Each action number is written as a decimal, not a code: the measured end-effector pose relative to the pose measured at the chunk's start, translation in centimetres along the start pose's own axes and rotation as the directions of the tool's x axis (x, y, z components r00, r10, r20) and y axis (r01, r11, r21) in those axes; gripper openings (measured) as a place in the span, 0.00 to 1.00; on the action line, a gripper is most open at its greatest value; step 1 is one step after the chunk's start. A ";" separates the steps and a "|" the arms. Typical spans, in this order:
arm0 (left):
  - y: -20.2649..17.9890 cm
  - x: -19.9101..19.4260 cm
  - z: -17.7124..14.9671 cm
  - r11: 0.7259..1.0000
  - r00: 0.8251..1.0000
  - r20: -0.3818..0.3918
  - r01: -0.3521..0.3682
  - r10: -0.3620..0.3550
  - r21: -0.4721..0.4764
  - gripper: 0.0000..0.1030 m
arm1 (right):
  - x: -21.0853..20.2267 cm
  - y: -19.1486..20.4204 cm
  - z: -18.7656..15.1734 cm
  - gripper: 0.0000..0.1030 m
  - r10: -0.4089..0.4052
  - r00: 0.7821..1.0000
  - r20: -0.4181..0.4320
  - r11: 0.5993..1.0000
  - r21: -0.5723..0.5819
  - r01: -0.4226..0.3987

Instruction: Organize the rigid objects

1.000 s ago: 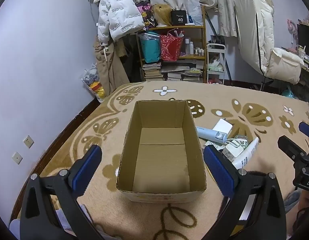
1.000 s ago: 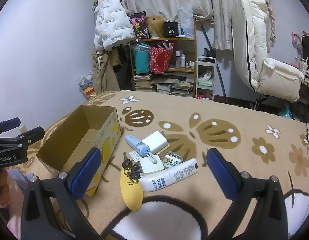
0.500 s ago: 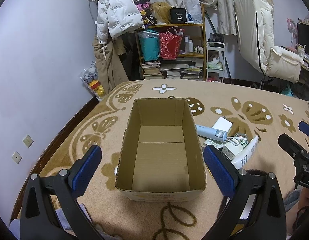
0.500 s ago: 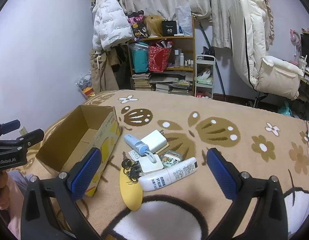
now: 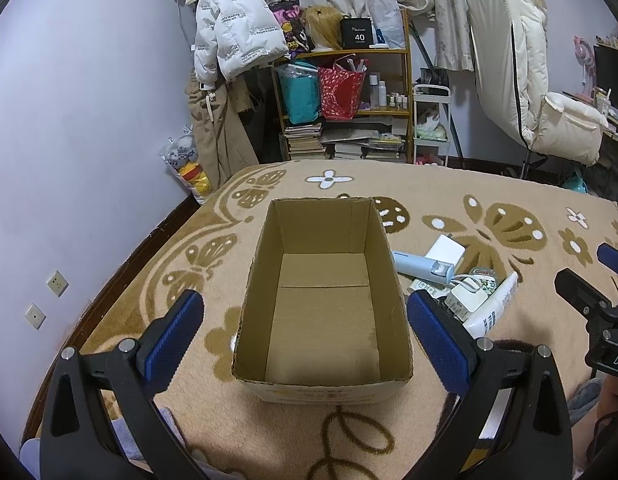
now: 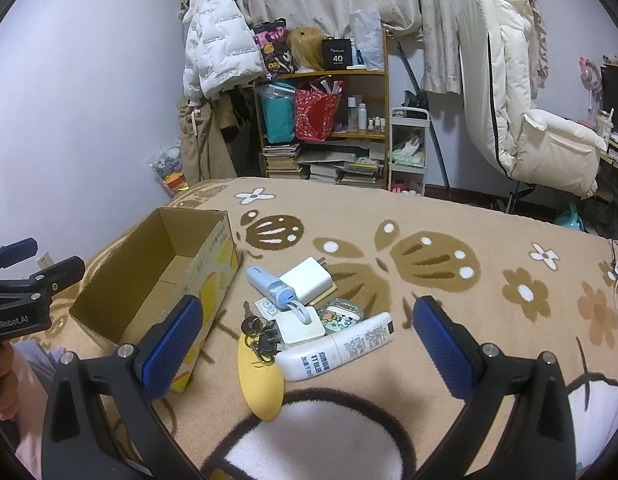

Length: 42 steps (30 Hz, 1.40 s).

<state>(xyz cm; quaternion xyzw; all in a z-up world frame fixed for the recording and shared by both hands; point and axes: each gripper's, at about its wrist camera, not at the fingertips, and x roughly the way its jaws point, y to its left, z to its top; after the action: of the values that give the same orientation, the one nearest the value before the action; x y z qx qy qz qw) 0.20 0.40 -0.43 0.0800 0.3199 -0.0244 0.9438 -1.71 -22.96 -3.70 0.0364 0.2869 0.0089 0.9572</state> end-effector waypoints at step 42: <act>-0.2 0.0 -0.2 1.000 1.000 -0.007 -0.003 0.003 0.005 0.98 | 0.8 0.9 -0.9 1.00 -0.009 1.000 -0.010 1.000 0.003 0.009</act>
<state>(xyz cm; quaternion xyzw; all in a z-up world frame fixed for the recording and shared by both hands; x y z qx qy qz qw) 0.06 0.20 -0.67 0.0828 0.3229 -0.0236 0.9425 -1.48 -22.01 -4.84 0.0365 0.2918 0.0045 0.9558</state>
